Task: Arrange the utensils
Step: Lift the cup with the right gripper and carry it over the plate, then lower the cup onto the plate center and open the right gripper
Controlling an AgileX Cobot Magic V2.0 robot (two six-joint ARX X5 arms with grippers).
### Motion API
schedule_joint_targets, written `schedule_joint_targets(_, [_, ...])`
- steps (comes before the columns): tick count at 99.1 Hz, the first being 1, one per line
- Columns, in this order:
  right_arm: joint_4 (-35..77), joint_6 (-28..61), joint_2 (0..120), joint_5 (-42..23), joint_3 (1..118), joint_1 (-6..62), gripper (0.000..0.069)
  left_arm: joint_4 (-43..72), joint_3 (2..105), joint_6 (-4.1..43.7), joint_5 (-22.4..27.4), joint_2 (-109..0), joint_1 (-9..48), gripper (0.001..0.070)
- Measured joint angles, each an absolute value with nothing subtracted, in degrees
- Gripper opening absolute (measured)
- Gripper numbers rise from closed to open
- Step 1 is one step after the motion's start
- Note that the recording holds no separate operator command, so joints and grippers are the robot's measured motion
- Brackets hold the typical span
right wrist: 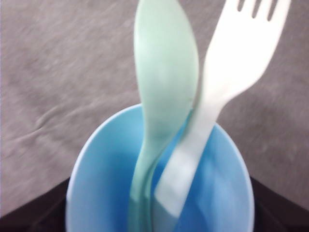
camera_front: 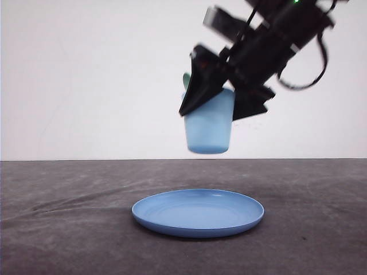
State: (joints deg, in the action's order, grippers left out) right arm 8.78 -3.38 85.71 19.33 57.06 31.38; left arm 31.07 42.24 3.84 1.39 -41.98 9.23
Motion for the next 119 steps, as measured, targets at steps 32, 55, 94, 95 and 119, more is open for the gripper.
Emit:
schedule_joint_targets(32, [11.14, -3.22, 71.99, 15.31, 51.48, 35.77, 0.0455, 31.05, 42.24, 3.84, 1.39, -41.98, 9.23, 0.03])
schedule_joint_targets(55, [9.72, -2.87, 68.47, 11.49, 46.5, 40.58, 0.0455, 31.05, 42.24, 3.84, 1.39, -41.98, 9.23, 0.03])
schedule_joint_targets(94, [-10.24, -2.74, 68.49, 9.32, 33.58, 45.58, 0.0455, 31.07, 42.24, 3.84, 1.39, -41.98, 9.23, 0.03])
schedule_joint_targets(95, [-10.72, -2.74, 68.49, 9.1, 33.32, 45.67, 0.0455, 31.05, 42.24, 3.84, 1.39, -41.98, 9.23, 0.03])
schedule_joint_targets(119, [-17.52, -1.67, 69.95, 6.83, 29.28, 45.76, 0.0455, 31.05, 42.24, 3.84, 1.39, -41.98, 9.23, 0.03])
